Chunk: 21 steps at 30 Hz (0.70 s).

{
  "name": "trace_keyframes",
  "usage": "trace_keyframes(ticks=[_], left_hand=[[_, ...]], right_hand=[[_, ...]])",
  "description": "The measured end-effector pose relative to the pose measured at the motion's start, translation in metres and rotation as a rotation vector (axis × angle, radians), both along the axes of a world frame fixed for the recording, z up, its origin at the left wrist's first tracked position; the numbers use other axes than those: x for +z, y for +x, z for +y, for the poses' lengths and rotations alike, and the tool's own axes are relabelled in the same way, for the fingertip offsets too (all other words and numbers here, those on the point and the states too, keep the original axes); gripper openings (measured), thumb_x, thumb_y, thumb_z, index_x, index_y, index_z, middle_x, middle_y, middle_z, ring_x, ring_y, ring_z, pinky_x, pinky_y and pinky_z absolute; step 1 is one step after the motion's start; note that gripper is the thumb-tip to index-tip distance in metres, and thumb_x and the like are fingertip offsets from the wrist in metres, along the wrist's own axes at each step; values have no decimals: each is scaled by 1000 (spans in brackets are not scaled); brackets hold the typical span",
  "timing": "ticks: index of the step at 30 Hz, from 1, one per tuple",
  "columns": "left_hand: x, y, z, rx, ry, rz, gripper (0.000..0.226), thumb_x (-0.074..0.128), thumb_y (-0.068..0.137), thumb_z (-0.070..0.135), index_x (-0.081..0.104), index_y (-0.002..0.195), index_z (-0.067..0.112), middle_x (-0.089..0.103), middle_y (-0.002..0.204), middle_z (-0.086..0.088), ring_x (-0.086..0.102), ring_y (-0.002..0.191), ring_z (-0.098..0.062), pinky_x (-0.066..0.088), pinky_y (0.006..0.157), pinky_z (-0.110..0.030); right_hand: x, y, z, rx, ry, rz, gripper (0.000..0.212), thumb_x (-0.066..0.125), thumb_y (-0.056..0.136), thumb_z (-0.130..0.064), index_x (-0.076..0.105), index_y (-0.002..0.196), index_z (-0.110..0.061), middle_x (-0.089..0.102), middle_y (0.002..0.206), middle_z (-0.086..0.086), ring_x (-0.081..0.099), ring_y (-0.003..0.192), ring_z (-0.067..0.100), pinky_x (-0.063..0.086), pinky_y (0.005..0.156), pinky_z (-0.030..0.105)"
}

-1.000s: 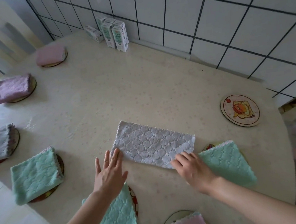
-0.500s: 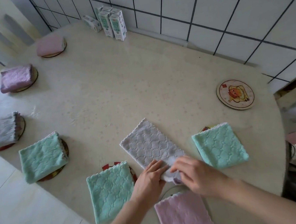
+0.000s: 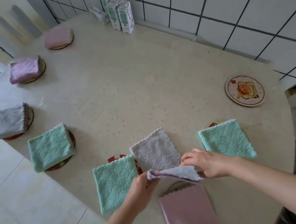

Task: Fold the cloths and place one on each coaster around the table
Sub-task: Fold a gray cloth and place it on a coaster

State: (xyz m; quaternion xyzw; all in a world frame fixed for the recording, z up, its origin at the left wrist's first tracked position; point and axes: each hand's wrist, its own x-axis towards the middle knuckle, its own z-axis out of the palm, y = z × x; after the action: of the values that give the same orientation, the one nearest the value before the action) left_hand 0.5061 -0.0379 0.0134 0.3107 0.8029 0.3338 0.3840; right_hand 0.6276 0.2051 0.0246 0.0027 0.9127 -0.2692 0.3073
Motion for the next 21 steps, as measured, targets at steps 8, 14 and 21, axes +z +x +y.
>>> trace_keyframes(ticks=[8, 14, 21], left_hand=[[-16, -20, 29, 378, -153, -224, 46, 51, 94, 43, 48, 57, 15, 45, 52, -3, 42, 51, -18, 30, 53, -29], [-21, -33, 42, 474, -144, -346, 34, 57, 92, 32, 55, 66, 9, 50, 61, -10, 50, 56, -20, 40, 54, -32], [-28, -33, 40, 564, -198, -272, 29, 44, 88, 29, 52, 71, 7, 51, 68, -10, 54, 65, -23, 54, 65, -54]], right_hand=[[-2, -39, -4, -462, -29, 4, 31, 48, 95, -41, 48, 70, -22, 63, 79, 9, 54, 76, 22, 44, 72, 34], [-10, -42, 4, -585, -44, -96, 41, 50, 93, -43, 44, 62, -17, 57, 64, 3, 51, 62, 17, 36, 59, 29], [-16, -55, 2, -755, -65, -62, 47, 50, 90, -50, 37, 58, -18, 48, 55, 0, 45, 56, 16, 32, 56, 30]])
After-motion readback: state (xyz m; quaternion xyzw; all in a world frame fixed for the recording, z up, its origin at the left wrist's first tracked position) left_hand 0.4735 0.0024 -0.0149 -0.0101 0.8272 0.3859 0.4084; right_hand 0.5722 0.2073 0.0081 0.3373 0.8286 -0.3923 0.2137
